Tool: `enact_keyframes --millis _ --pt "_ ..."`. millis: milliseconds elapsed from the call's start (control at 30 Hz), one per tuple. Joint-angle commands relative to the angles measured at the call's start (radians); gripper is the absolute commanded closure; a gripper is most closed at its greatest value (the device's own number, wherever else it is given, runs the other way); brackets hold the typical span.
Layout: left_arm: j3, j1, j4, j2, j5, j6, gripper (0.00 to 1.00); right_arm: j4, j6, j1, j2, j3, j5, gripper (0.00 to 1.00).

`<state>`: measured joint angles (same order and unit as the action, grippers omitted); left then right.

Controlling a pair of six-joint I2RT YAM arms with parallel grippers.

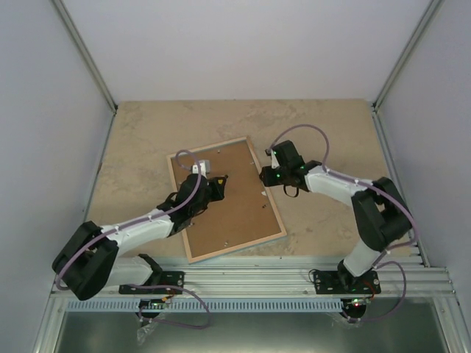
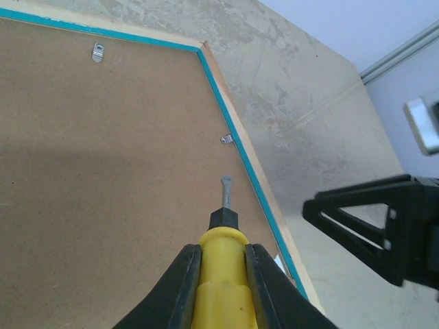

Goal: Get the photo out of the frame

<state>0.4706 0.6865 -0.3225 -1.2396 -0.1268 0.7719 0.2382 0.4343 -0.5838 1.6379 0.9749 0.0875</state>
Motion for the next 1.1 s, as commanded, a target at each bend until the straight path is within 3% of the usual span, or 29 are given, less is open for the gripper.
enact_keyframes --millis 0,367,1067 --pt "0.045 -0.014 -0.018 -0.041 0.041 -0.045 1.00 0.000 -0.070 0.018 0.122 0.080 0.023 0.62" --pt "0.178 -0.020 -0.039 -0.235 0.084 -0.094 1.00 -0.041 -0.087 0.034 0.270 0.162 0.059 0.68" --pt "0.310 -0.021 -0.066 -0.452 0.113 -0.105 1.00 -0.103 -0.063 0.038 0.277 0.084 0.086 0.91"
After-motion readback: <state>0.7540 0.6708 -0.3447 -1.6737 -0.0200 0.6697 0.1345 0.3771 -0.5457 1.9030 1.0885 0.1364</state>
